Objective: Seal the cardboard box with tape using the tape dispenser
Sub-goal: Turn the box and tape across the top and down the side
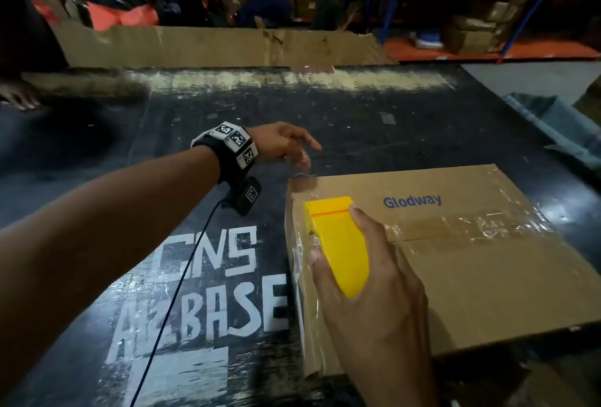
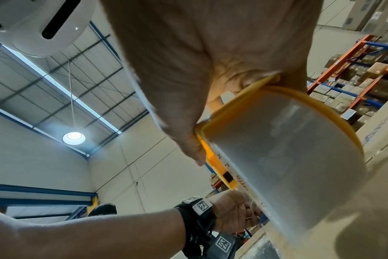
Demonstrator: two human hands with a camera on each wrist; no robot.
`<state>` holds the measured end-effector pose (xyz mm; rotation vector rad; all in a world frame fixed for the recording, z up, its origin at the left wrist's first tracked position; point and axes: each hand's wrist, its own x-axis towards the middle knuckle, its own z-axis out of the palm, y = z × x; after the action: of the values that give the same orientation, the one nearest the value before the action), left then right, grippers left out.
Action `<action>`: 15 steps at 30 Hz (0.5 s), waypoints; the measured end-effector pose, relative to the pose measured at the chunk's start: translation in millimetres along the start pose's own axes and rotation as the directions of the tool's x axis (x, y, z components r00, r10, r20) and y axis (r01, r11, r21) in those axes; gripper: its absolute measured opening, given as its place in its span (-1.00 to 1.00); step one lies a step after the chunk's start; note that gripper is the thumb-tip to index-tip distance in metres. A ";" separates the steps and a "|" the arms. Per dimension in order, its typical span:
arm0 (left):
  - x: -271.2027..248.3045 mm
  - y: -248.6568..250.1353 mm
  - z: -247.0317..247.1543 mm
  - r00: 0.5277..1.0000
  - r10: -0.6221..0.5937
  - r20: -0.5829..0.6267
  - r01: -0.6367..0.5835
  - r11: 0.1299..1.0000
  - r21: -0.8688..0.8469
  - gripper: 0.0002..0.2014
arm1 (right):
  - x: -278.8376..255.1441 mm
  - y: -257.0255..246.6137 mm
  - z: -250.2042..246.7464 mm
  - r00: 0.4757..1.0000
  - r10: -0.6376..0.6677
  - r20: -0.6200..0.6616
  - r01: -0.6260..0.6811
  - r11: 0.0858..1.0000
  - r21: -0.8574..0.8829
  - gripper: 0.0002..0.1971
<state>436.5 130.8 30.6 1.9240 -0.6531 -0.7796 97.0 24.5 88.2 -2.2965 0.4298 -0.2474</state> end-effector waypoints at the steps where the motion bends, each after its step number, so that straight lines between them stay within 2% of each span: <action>1: 1.8 -2.7 0.4 1.000 -0.003 -0.001 0.003 1.000 0.004 -0.63 | 2.3 -1.0 2.6 1.000 0.008 0.003 -0.008 1.000 -0.006 -0.29; 11: 7.0 -38.1 14.4 0.990 -0.064 0.127 0.054 0.995 0.084 -0.51 | 10.7 -1.9 18.8 0.998 0.055 -0.034 -0.058 0.996 -0.069 -0.31; 13: 4.8 -39.2 13.3 0.994 -0.057 0.090 0.033 0.969 0.244 -0.45 | 11.8 0.2 18.9 0.997 0.061 -0.036 -0.064 0.994 -0.084 -0.31; 15: 0.1 -39.0 12.2 1.000 0.002 0.014 -0.008 0.889 0.458 -0.46 | 11.5 0.1 17.7 0.997 0.062 -0.038 -0.065 0.994 -0.085 -0.31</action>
<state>432.3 140.6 -8.8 2.3434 -0.9136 -0.6735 113.0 31.7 76.5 -2.3608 0.5401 -0.2430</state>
